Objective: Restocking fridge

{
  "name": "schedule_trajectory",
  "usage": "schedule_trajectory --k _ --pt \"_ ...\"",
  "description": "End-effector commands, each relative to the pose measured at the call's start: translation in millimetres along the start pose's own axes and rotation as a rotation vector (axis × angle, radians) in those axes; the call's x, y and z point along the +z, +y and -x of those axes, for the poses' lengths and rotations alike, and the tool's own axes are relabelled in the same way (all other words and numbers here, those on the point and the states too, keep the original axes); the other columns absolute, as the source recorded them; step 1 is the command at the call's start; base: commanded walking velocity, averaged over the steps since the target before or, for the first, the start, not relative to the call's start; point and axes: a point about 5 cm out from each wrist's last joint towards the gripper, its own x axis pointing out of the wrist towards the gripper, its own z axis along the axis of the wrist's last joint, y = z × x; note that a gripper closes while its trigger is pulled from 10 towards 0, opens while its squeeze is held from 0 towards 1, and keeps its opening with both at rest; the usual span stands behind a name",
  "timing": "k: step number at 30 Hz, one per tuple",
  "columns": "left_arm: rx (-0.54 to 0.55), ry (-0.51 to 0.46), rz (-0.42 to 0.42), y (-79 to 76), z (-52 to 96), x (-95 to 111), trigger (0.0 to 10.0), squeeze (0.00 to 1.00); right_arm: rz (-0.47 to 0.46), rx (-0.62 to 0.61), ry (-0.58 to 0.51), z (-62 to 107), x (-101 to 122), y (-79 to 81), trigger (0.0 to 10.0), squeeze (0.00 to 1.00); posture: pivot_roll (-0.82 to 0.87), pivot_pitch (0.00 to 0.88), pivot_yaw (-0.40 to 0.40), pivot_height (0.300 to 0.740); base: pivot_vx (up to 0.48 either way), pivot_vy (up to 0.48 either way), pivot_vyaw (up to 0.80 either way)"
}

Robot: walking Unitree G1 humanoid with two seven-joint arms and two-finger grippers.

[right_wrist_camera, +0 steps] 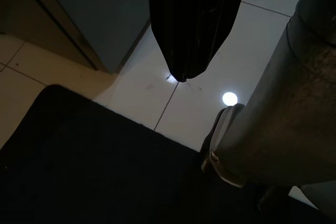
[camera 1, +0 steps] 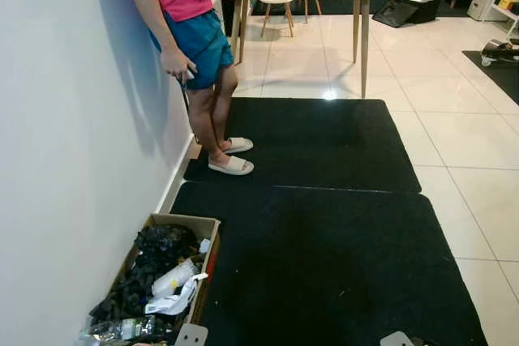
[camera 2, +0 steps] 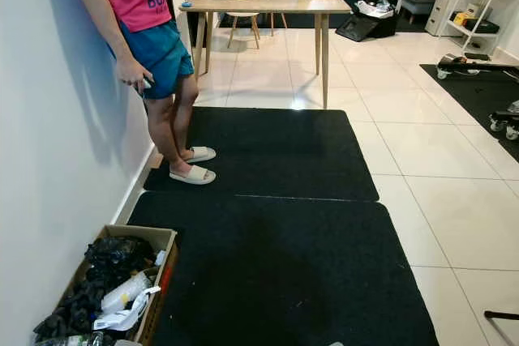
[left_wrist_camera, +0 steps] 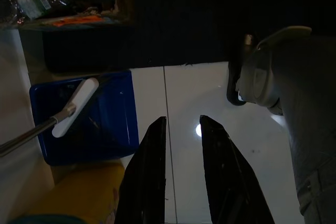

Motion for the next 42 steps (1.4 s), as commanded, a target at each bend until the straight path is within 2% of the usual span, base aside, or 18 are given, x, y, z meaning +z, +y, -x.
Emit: schedule_trajectory --k 1,33,42 --pt "-0.043 0.010 -0.015 -10.4 -0.8 -2.0 10.0 0.00 -0.005 0.003 -0.001 -0.1 0.5 0.3 10.0 0.00 0.00 0.000 -0.034 0.740 0.255 0.000 0.00" --pt "-0.046 0.012 -0.029 -10.7 -0.8 -1.9 10.0 0.00 -0.011 0.011 0.009 0.0 -0.5 0.4 10.0 0.00 0.00 0.000 -0.034 0.740 0.270 0.000 0.00" --pt "-0.047 0.012 -0.030 -10.9 -0.8 -1.9 10.0 0.00 0.010 0.013 0.031 0.1 -2.0 0.0 10.0 0.00 0.00 0.000 -0.033 0.740 0.281 0.000 -0.66"
